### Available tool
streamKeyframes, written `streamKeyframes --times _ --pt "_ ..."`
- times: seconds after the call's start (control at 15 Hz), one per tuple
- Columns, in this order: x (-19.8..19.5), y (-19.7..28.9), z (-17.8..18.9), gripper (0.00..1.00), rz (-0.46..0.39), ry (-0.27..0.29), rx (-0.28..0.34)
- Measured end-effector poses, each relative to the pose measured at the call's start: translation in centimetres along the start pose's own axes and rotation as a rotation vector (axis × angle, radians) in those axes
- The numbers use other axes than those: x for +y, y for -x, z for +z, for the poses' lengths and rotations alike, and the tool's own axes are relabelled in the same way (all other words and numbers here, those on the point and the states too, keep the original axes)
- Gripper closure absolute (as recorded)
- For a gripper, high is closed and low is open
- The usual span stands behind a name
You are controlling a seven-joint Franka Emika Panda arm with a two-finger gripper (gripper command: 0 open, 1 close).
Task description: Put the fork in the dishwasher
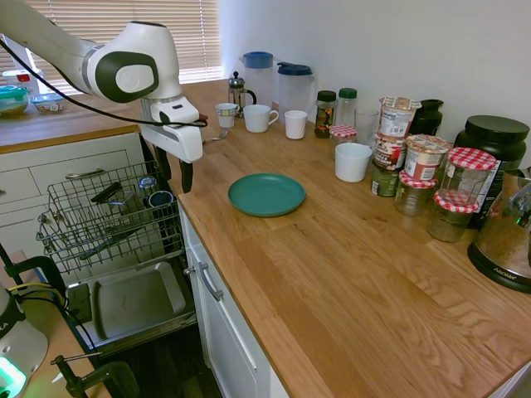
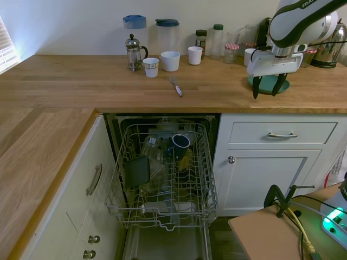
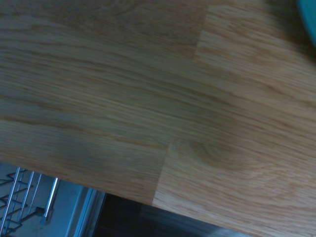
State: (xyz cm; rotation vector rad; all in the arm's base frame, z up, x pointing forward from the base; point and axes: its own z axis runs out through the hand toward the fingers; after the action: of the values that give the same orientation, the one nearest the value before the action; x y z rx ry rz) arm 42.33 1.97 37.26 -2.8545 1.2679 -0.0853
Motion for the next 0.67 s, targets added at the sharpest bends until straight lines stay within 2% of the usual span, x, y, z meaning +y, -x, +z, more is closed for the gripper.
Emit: streamKeyframes --times 0.2,0.4,0.67 --pt "-0.3 -0.2 -0.5 0.0 -0.001 -0.008 0.007" --pt "-1.7 -0.9 -2.6 0.0 -0.005 -0.037 0.034" --pt "-7.1 -0.4 -4.7 0.0 -0.025 -0.068 0.076"
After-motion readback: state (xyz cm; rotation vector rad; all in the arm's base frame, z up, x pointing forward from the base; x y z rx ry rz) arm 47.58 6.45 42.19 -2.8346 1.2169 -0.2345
